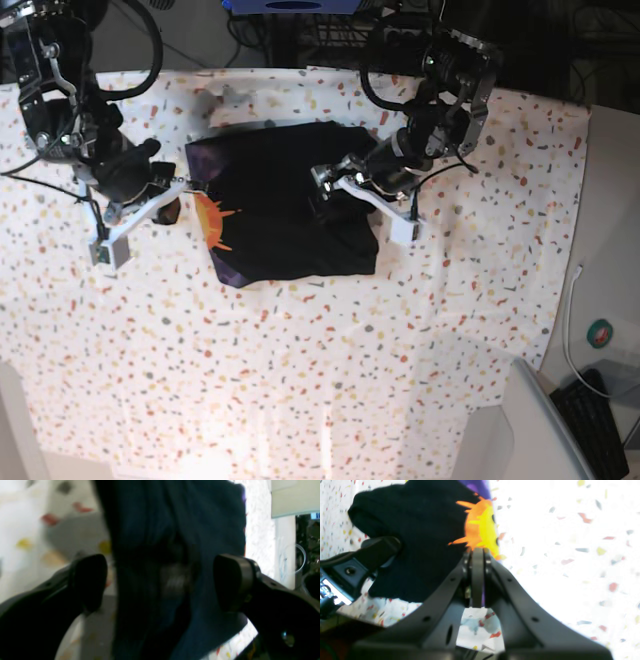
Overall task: Layout the t-shirt on the table in an organized manner, then fold the t-shirt properly
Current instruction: 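Grasp the bundle edges with both grippers and flip it over, then smooth and square the folded shirt with the left gripper, then grasp the collar edge with both grippers and pull it straight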
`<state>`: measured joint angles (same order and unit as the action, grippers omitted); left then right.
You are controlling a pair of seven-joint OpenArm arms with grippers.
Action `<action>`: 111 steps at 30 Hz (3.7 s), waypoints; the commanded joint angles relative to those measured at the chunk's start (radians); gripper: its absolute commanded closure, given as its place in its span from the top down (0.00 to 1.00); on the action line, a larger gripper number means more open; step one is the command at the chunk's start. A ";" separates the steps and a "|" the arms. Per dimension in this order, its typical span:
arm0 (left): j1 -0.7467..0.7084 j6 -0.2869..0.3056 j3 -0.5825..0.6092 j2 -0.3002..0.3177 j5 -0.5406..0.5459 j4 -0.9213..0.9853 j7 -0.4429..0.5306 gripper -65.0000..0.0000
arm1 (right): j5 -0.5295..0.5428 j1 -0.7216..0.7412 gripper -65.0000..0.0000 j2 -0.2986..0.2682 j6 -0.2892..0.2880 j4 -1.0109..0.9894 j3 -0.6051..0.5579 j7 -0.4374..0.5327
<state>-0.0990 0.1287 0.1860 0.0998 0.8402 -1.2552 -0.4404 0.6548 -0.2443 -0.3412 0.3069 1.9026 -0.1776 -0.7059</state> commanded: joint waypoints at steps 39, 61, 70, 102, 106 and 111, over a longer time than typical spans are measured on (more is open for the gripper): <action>0.672 -0.005 1.183 0.007 -0.772 0.105 -0.303 0.00 | 0.000 -0.109 0.00 -0.002 -0.008 -0.048 0.361 0.021; 0.666 -0.005 1.177 -0.027 -0.784 0.101 -0.275 0.00 | 0.000 -0.097 0.00 -0.006 -0.008 -0.081 0.361 0.022; 0.672 -0.005 1.177 -0.027 -0.784 0.098 -0.278 0.36 | 0.000 -0.097 0.00 -0.008 -0.008 -0.081 0.361 0.022; -0.034 -0.007 0.329 0.059 -0.795 -0.370 -0.119 0.00 | 0.000 -0.188 0.00 0.021 -0.110 0.013 0.002 0.032; -0.066 -0.007 0.327 0.059 -0.795 -0.297 -0.111 0.00 | -0.002 -0.186 0.00 0.021 -0.105 -0.025 -0.056 0.094; -0.078 -0.008 0.327 0.059 -0.795 -0.231 -0.111 0.00 | -0.002 -0.185 0.00 0.021 -0.111 -0.200 -0.101 0.199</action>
<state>-0.1806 0.1207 0.5129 0.1608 0.0422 -1.4746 -0.5472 0.6476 -0.4332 -0.3164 0.2035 1.6787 -0.2787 -0.5179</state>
